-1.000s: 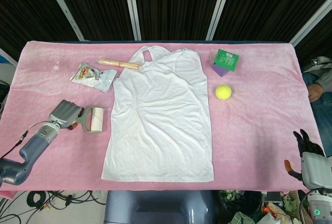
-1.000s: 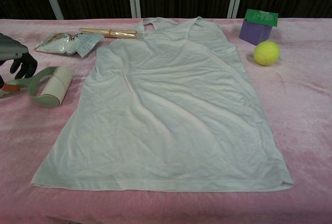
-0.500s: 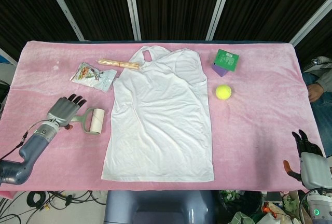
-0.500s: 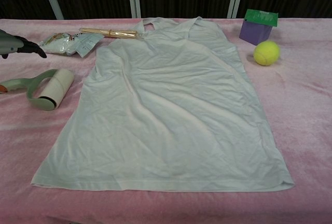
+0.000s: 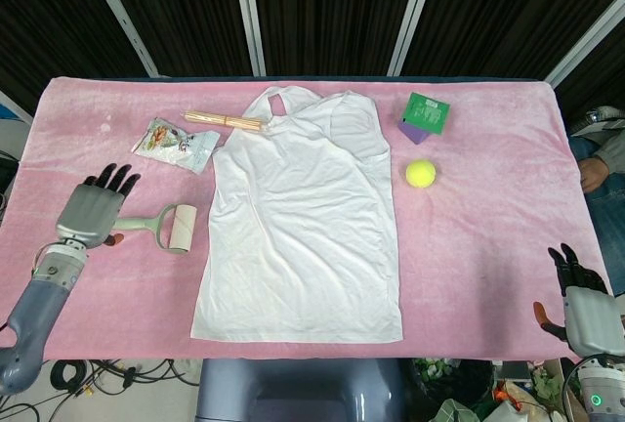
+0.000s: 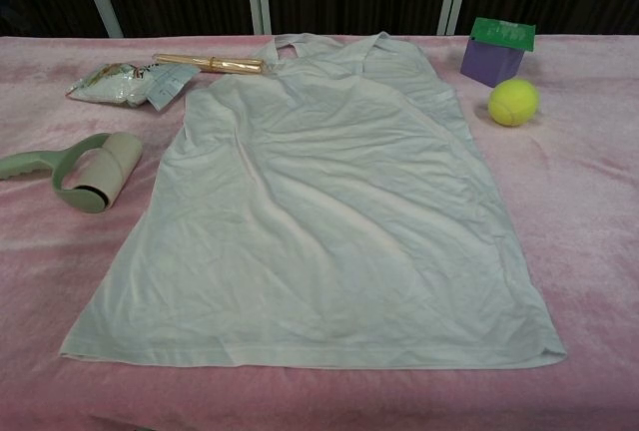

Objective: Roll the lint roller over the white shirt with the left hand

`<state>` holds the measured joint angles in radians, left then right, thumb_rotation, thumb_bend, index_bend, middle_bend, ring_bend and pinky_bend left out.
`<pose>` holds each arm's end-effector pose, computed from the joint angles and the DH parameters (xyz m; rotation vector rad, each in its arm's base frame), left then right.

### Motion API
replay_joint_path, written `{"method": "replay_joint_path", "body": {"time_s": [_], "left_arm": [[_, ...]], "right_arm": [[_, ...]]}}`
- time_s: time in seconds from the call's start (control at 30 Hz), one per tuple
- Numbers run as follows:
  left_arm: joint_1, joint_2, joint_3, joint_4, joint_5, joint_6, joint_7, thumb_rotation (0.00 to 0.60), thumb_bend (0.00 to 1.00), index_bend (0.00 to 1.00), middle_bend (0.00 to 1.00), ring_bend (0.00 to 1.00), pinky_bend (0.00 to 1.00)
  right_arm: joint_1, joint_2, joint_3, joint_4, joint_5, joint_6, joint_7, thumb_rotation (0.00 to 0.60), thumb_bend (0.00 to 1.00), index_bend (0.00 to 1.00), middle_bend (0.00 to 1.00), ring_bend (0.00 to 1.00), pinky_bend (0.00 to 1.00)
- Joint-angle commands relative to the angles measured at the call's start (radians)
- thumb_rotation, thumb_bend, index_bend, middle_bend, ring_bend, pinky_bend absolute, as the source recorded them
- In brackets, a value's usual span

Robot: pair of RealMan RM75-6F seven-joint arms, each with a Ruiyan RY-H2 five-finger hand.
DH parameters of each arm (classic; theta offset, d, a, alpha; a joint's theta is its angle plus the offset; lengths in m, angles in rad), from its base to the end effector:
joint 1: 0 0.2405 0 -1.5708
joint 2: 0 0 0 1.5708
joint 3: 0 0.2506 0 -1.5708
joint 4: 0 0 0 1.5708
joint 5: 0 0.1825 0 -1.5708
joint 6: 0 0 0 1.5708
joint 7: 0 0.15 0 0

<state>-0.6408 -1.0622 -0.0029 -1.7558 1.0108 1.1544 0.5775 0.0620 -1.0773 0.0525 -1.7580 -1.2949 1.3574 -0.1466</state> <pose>-0.2228 0.3120 0.1554 -1.7106 -0.6458 -0.5023 -0.3097 -0.1718 0.1737 1.3071 -1.0781 0.6848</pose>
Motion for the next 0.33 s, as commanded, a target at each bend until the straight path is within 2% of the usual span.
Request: {"method": "replay_joint_path", "body": {"time_s": [0.03,0.17,0.33], "left_arm": [[0.159,0.038,0.062,-0.081,0.188,0.176,-0.141,0.600,0.13,0.12,0.06,0.01,0.24],[0.259,0.019,0.133,-0.073,0.276,0.249,-0.232,0.600,0.13,0.12,0.06,0.00,0.20],[0.343,-0.011,0.171,-0.011,0.338,0.313,-0.336,0.600,0.13,0.12,0.05,0.00,0.16]], "right_arm": [[0.002,-0.001,-0.006,0.007,-0.020,0.005,-0.010,0.600,0.28,0.03,0.00,0.17,0.15],[0.005,0.001,-0.015,0.023,-0.059,0.015,-0.023,0.600,0.28,0.03,0.00,0.16,0.15],[0.005,0.004,-0.022,0.044,-0.095,0.030,-0.032,0.600,0.28,0.03,0.00,0.14,0.15]]}}
